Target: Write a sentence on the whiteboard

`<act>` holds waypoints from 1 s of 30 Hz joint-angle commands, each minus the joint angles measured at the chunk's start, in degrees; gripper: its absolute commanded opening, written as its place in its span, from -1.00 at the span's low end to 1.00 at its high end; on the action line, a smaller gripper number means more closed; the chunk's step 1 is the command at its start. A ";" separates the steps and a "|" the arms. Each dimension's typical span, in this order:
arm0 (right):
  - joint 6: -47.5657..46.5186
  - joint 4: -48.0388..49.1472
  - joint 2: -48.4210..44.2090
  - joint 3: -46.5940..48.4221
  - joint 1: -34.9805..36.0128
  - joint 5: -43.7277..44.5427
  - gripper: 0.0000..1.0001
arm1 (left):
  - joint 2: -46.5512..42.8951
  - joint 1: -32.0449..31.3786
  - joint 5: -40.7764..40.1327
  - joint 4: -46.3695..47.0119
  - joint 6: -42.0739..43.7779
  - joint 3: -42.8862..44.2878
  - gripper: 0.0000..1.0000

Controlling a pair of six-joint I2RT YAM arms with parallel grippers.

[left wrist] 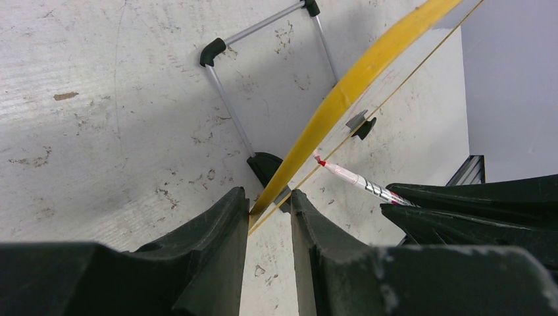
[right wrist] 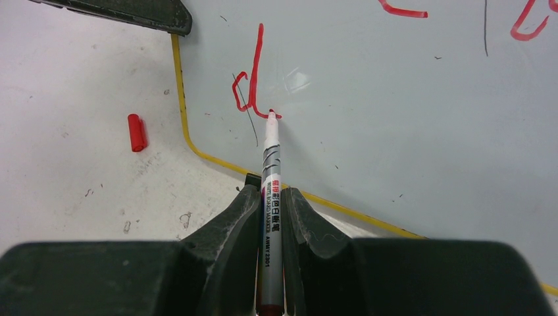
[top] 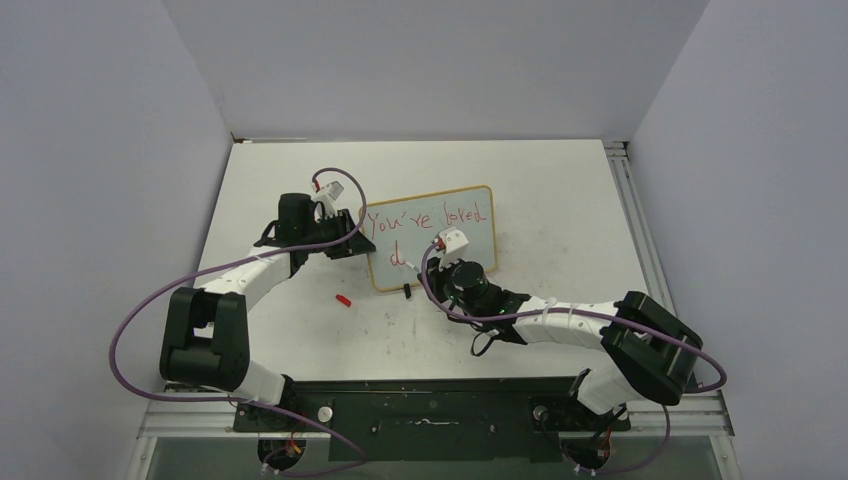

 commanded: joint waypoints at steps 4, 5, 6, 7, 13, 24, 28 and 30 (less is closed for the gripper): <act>-0.34 3.10 -0.14 1.40 -0.29 3.45 -0.89 | -2.51 -0.18 0.65 0.40 0.49 2.79 -0.44; -0.25 2.90 -0.46 1.06 -0.24 3.68 -0.89 | -2.50 -0.22 0.60 0.38 0.47 2.79 -0.44; -0.24 2.76 -0.66 0.88 -0.24 4.06 -0.89 | -2.55 -0.19 0.62 0.35 0.47 2.79 -0.45; -0.16 2.53 -1.06 0.74 -0.24 4.32 -0.89 | -2.59 -0.15 0.60 0.35 0.45 2.79 -0.44; -0.42 2.09 -2.52 0.55 -0.32 5.88 -0.89 | -2.69 -0.17 0.60 0.44 0.41 2.70 -0.44; -1.56 2.93 -0.69 3.20 -0.54 4.62 -0.89 | -2.78 -0.24 0.67 0.44 0.36 2.70 -0.45; -1.60 3.50 -0.26 3.46 -0.51 4.44 -0.89 | -2.73 -0.23 0.75 0.44 0.32 2.70 -0.45; -1.73 3.18 0.12 3.81 -0.52 4.09 -0.89 | -2.68 -0.24 0.75 0.44 0.32 2.68 -0.45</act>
